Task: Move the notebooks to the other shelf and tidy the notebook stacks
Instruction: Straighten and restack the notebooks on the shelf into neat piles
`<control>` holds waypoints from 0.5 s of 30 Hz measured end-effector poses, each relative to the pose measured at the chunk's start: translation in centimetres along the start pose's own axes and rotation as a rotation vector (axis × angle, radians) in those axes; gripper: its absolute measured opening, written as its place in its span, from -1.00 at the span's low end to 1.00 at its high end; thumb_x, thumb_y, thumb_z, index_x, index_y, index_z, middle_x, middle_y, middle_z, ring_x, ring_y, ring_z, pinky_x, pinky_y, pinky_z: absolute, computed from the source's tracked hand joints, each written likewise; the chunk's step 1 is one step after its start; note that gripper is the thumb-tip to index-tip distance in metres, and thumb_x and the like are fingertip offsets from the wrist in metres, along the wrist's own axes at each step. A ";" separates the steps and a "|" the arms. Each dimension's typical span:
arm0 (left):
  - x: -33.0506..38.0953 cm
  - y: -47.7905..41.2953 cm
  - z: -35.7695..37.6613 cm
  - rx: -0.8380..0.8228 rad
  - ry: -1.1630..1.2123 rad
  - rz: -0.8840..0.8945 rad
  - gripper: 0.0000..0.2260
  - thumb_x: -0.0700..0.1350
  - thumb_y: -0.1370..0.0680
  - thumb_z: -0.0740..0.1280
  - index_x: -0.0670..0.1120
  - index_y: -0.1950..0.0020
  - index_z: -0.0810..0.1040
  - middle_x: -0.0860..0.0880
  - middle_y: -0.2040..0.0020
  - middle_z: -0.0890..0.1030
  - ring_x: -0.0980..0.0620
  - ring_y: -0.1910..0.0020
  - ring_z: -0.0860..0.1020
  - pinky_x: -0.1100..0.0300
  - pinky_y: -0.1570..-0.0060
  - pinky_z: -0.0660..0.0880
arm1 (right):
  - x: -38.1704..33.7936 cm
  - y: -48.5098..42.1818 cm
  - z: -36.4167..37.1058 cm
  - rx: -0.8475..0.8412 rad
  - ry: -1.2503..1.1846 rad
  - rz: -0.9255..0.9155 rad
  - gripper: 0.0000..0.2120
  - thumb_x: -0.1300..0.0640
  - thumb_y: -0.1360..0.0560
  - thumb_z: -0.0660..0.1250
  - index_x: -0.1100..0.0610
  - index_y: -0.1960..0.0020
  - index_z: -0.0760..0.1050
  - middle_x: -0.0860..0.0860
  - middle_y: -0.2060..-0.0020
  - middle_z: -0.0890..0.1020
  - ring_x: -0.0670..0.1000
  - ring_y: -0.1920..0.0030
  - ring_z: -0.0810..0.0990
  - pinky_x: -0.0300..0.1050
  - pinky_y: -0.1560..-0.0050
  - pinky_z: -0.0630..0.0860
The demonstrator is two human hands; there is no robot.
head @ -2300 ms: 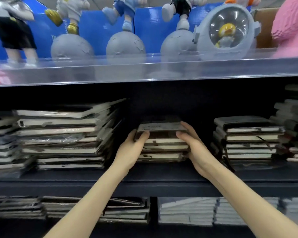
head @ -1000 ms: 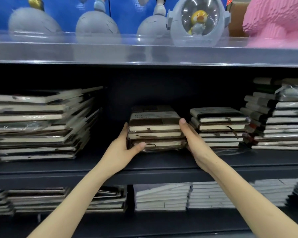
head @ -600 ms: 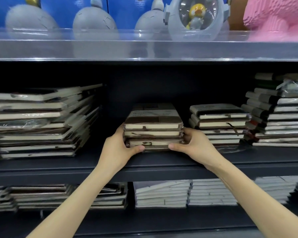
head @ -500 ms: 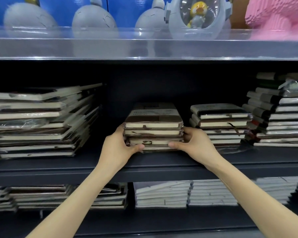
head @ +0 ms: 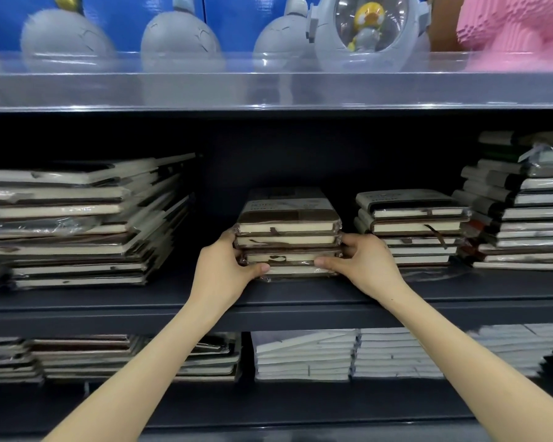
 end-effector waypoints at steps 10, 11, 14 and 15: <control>-0.6 1.0 0.0 0.007 0.191 -0.017 -0.44 -0.16 -0.36 0.54 0.12 -0.27 0.42 0.34 0.03 0.53 0.43 -0.01 0.49 0.58 -0.03 0.36 | -1.5 2.0 -0.3 0.082 -0.169 -0.078 -0.34 -0.01 -0.50 0.36 0.11 -0.50 0.19 -0.04 -0.36 0.44 -0.16 -0.37 0.33 -0.25 -0.35 0.29; -0.7 1.0 -0.1 0.024 0.210 -0.029 -0.48 -0.16 -0.36 0.53 0.09 -0.26 0.45 0.35 0.05 0.52 0.42 0.00 0.49 0.61 0.03 0.35 | -1.6 2.0 -0.3 0.078 -0.173 -0.076 -0.40 0.01 -0.52 0.33 0.14 -0.48 0.23 -0.02 -0.34 0.46 -0.16 -0.35 0.34 -0.29 -0.32 0.28; -1.1 0.9 0.0 0.062 0.225 -0.046 -0.49 -0.16 -0.37 0.53 -0.06 -0.29 0.50 0.24 0.02 0.55 0.35 -0.02 0.50 0.64 0.08 0.34 | -1.4 1.7 -0.3 0.086 -0.183 -0.062 -0.48 0.05 -0.55 0.29 0.19 -0.45 0.29 0.03 -0.31 0.49 -0.10 -0.34 0.40 -0.29 -0.28 0.30; -1.0 0.9 0.0 0.069 0.222 -0.040 -0.50 -0.17 -0.38 0.52 -0.08 -0.29 0.50 0.22 0.01 0.56 0.35 -0.02 0.50 0.65 0.07 0.33 | -1.4 1.7 -0.4 0.087 -0.200 -0.054 -0.48 0.05 -0.55 0.30 0.19 -0.45 0.29 0.03 -0.31 0.50 -0.09 -0.34 0.40 -0.28 -0.29 0.31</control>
Point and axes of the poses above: each hand's wrist, its own y-axis away from the middle knuckle, its own z-axis out of the palm, x = y × z, the point moved 6 cm from there along -y, towards the middle knuckle
